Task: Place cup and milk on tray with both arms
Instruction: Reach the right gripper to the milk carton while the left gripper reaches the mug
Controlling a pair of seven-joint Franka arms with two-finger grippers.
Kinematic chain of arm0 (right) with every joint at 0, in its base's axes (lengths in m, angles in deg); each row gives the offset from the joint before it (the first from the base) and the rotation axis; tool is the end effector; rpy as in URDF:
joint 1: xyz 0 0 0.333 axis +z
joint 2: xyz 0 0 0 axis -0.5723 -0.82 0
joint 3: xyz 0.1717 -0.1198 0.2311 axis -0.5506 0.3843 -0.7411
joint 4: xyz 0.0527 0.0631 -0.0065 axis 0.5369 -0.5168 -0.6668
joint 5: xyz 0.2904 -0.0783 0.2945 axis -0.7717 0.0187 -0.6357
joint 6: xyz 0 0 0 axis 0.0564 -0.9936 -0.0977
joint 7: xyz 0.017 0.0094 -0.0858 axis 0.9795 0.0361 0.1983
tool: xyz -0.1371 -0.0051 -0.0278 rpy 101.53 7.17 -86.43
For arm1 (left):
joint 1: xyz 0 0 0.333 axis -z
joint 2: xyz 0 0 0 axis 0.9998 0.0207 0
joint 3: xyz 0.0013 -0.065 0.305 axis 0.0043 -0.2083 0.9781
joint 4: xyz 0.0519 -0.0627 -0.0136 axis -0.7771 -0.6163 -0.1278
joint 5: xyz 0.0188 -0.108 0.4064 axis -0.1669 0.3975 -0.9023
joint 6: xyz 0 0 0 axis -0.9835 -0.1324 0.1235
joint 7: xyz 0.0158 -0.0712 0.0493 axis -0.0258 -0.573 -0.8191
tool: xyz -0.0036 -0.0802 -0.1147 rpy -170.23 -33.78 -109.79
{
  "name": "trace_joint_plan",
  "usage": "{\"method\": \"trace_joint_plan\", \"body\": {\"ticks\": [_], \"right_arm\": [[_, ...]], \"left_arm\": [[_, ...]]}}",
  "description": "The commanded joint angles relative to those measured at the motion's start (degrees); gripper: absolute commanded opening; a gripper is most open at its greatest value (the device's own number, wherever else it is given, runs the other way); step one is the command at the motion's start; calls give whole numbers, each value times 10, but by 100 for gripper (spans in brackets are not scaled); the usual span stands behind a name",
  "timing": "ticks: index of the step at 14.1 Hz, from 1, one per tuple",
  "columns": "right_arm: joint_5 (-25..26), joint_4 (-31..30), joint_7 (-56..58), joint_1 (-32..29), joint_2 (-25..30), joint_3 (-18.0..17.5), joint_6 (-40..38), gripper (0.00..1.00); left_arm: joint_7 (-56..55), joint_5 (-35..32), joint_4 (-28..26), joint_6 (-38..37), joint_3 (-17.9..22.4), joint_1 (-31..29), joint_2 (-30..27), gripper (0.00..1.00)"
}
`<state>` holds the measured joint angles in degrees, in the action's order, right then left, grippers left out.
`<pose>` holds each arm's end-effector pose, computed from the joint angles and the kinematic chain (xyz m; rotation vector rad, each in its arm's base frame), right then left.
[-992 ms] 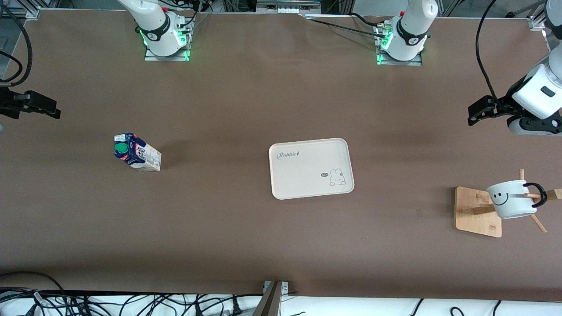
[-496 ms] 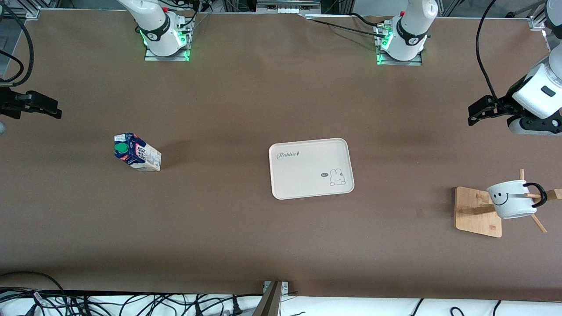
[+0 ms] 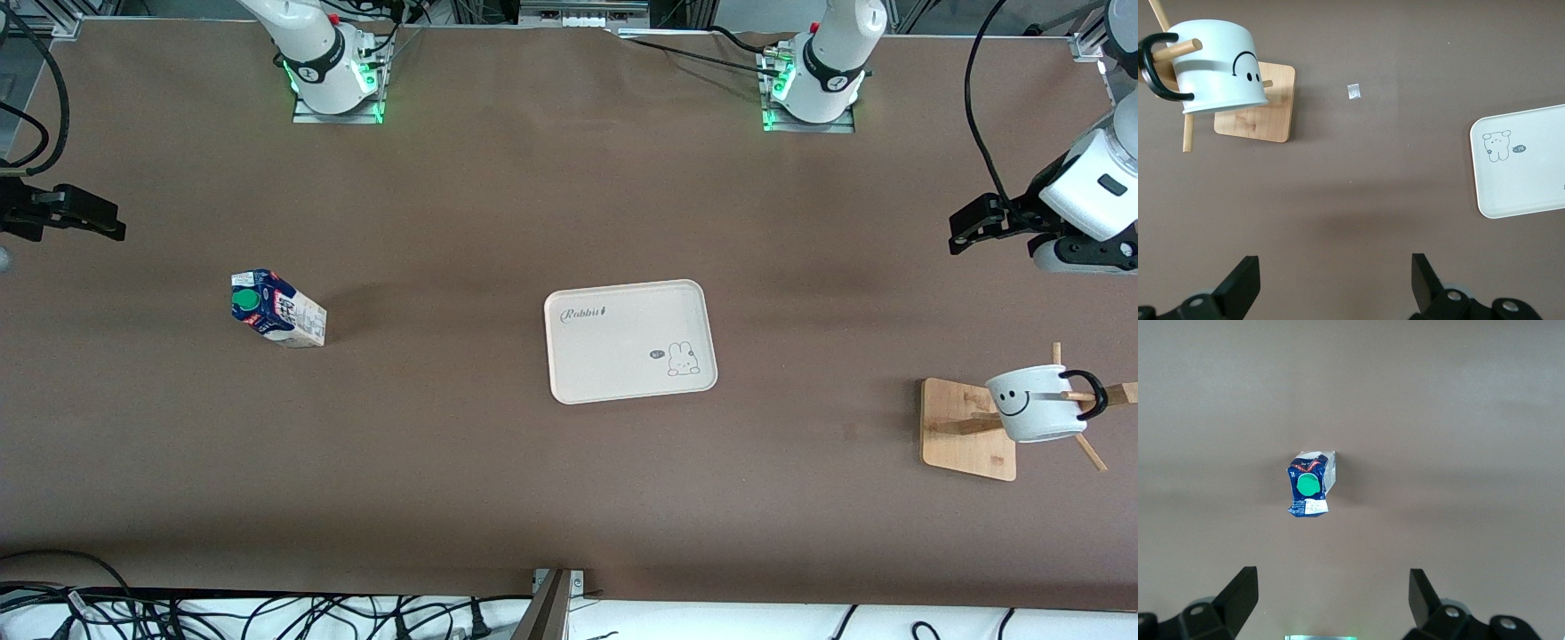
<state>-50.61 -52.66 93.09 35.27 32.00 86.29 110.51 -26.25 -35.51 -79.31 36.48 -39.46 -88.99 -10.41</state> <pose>0.6185 -0.0305 0.5722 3.1016 0.0520 -0.1648 0.5971 -0.0112 0.5413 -3.1139 0.0551 0.0122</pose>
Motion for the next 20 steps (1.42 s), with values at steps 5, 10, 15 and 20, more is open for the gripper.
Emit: {"method": "trace_joint_plan", "body": {"ticks": [5, 10, 15, 20], "right_arm": [[-68, 5, -13, 8, -24, -3, 6, 100], [-65, 2, -44, 48, -60, -3, 60, 100], [-62, -1, -48, 50, -111, 0, 93, 100], [-59, -41, -48, 45, -138, 4, 132, 100]], "left_arm": [[10, 1, 10, -15, -4, -4, -3, 100], [8, 3, 32, -10, 6, -19, 10, 100], [7, 6, -2, 77, 6, -53, 44, 100], [25, -15, -61, 156, 6, -55, 42, 100]]}}
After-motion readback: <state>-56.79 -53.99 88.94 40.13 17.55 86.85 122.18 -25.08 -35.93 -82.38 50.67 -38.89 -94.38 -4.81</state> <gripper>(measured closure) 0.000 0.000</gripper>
